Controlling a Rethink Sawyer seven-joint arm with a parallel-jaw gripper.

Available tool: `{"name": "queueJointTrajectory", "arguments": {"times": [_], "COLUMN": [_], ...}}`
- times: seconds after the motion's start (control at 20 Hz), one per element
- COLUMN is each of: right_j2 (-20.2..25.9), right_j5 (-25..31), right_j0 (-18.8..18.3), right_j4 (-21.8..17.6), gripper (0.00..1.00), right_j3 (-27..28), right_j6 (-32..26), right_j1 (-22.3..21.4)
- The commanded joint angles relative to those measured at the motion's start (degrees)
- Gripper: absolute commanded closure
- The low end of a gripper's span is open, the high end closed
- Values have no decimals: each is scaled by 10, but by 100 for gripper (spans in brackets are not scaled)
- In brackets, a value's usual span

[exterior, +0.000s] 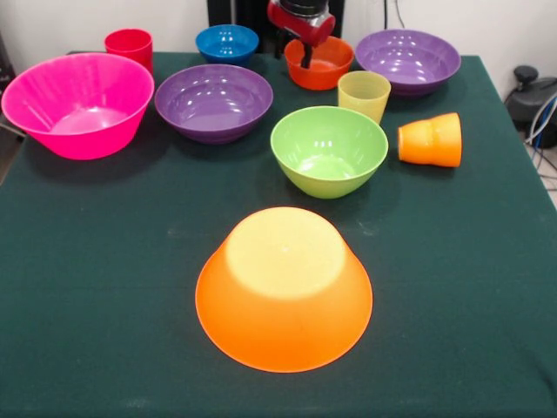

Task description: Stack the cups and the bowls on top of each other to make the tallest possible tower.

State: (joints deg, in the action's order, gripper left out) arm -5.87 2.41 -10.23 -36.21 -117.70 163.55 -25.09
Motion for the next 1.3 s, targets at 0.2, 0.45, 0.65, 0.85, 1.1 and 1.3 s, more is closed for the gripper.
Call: {"name": "queueJointTrajectory", "arguments": {"times": [0.2, 0.45, 0.65, 0.85, 1.1, 1.3], "right_j2": [96, 87, 71, 67, 135, 185], "right_j5": [43, -2, 34, 29, 88, 128], "right_j0": [-19, -9, 7, 1, -73, -134], "right_j4": [25, 1, 14, 5, -7, -26], "gripper": [0, 100, 100, 100, 100, 100], "right_j3": [56, 59, 68, 82, 68, 64], "right_j6": [-23, -19, -18, -25, -89, -145], "right_j1": [9, 12, 6, 12, -22, -46]}}
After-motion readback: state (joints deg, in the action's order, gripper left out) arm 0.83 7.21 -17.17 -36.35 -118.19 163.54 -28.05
